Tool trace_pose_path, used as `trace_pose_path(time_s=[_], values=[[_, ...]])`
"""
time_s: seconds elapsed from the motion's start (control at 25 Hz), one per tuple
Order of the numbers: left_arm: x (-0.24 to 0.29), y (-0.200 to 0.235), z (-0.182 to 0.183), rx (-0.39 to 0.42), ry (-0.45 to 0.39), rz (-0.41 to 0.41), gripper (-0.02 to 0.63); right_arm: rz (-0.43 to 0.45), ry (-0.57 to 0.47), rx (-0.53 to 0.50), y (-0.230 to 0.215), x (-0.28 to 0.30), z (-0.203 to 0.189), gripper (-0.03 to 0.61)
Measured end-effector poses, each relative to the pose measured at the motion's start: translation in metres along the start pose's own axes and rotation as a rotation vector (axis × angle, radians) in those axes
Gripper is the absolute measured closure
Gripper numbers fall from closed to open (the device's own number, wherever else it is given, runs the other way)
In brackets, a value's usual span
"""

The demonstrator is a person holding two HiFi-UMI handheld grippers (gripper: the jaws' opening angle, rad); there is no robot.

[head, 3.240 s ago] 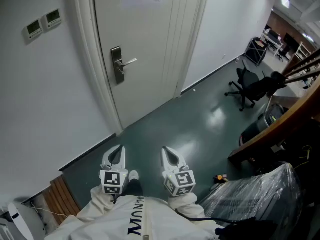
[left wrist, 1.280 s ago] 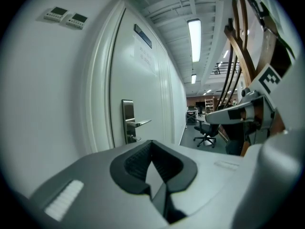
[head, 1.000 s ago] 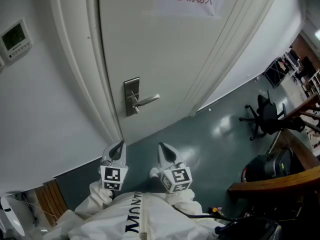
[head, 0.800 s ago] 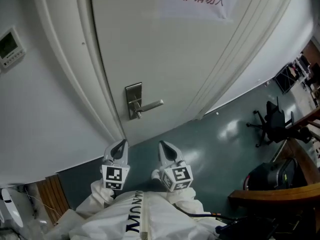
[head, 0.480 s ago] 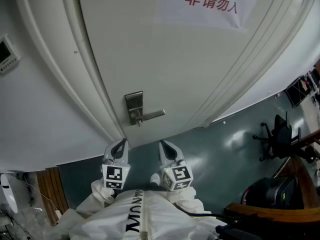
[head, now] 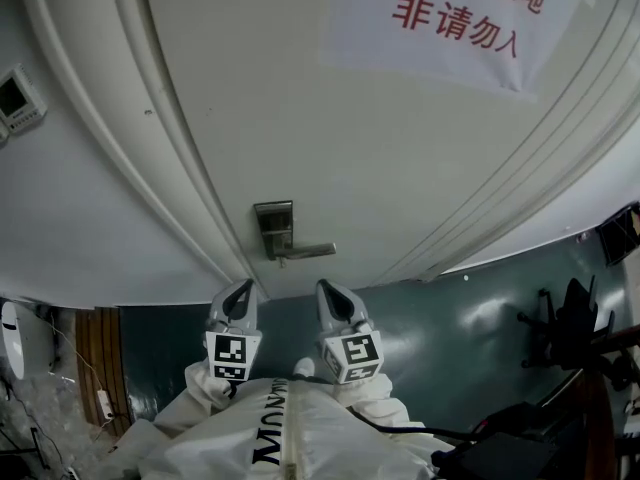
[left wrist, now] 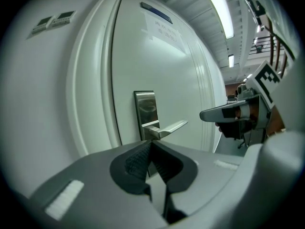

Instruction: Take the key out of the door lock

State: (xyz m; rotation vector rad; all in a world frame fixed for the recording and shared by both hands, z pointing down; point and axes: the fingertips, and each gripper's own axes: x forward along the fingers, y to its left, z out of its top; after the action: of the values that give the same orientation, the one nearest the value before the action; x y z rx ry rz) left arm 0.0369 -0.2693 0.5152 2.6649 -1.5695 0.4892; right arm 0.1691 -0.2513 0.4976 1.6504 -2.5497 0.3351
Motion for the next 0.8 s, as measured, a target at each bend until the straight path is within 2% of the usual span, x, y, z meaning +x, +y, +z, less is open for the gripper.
trace_pose_path(time_s=[0.36,0.68,0.8], values=[[-0.006,0.020,-0.004,-0.020,0.020,0.121,0.614,0.013,-0.020,-0.023,-0.006,0.022,0.004,0.582],[-0.008,0.046,-0.002,-0.020,-0.007,0.168,0.614,-0.083,-0.065,-0.045,-0.014,0.029,0.009,0.581],[-0.007,0.053,-0.001,-0.020,-0.012,0.164,0.614,-0.110,-0.047,-0.010,-0.018,0.032,0.003,0.581]])
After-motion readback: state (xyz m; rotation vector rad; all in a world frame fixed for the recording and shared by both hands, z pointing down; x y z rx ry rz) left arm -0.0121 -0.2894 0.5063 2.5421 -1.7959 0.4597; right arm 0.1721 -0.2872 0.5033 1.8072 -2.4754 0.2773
